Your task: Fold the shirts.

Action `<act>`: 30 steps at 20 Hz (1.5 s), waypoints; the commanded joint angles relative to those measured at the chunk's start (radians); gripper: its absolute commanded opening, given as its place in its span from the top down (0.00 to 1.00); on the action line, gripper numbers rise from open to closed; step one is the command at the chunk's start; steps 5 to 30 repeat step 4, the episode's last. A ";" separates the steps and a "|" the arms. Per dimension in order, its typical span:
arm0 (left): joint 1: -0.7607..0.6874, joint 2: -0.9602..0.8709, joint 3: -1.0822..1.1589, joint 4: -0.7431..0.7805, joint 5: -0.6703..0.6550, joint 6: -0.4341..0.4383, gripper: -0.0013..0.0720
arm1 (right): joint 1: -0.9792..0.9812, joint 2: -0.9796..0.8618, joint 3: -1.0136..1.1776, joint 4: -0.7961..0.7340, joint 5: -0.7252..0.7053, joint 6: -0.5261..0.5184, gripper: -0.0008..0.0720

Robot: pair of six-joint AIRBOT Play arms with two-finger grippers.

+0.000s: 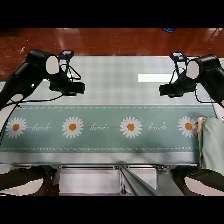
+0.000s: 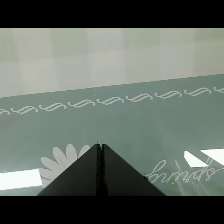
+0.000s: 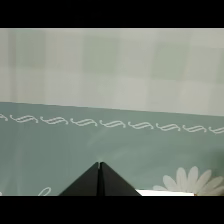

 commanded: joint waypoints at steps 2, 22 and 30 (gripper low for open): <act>-0.001 0.000 -0.001 0.002 -0.003 -0.001 0.95 | 0.000 -0.001 0.000 -0.004 0.002 0.001 0.96; -0.001 0.000 -0.001 0.002 -0.003 -0.001 0.95 | 0.000 -0.001 0.000 -0.004 0.002 0.001 0.96; -0.001 0.000 -0.001 0.002 -0.003 -0.001 0.95 | 0.000 -0.001 0.000 -0.004 0.002 0.001 0.96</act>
